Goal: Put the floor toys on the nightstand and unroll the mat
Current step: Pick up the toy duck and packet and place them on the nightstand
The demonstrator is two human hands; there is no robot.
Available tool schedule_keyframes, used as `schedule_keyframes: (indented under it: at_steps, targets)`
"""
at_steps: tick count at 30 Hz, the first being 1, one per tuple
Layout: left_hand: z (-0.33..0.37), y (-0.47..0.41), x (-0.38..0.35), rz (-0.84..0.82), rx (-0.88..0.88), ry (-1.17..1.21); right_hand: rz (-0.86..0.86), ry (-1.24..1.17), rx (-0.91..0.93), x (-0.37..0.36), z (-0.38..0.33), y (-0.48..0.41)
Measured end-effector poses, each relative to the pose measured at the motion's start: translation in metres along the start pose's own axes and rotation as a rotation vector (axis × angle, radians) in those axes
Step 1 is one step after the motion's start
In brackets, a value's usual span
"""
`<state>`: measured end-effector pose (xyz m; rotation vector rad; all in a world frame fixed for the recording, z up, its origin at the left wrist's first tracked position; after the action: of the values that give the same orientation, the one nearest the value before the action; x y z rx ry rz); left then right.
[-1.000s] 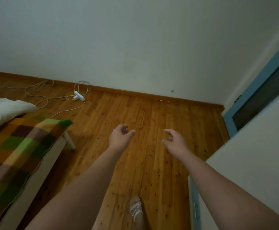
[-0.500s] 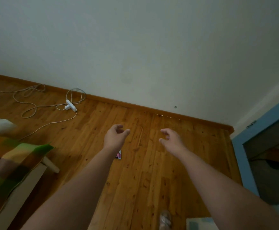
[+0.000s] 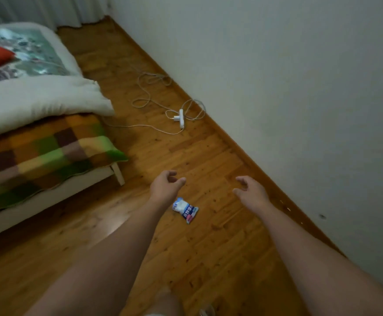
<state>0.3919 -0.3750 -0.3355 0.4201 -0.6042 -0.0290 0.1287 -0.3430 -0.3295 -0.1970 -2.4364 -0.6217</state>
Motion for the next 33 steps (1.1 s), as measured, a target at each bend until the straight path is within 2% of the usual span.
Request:
schedule_keyframes:
  at_steps: [6, 13, 18, 25, 28, 33]
  targets:
    - [-0.051, -0.053, 0.034, 0.168, 0.194, 0.088, -0.223, 0.171, 0.132, -0.074, -0.056, -0.073]
    - [-0.068, -0.097, 0.032, 0.195, 0.315, 0.147, -0.335, 0.213, 0.165, -0.121, -0.087, -0.135]
    - [-0.085, -0.124, 0.017, 0.218, 0.392, 0.161, -0.436, 0.299, 0.159, -0.155, -0.076, -0.180]
    - [-0.150, -0.164, -0.063, 0.258, 0.576, 0.197, -0.610, 0.419, 0.131, -0.225, 0.005, -0.259]
    - [-0.197, -0.186, -0.123, 0.272, 0.672, 0.241, -0.709, 0.504, 0.161, -0.261, 0.060, -0.289]
    - [-0.299, -0.229, -0.245, 0.244, 0.786, 0.364, -0.766, 0.534, 0.169, -0.339, 0.161, -0.351]
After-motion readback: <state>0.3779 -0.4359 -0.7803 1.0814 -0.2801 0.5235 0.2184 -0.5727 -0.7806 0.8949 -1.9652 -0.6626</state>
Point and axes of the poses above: each hand's wrist, its own y-axis away from the middle knuckle, its own x-axis out of the back of the hand, z = x × y, the point moved 10 cm from there along -y, towards the middle knuckle, and after that the axes turned 11 degrees about -y, right-handed, at the moved point
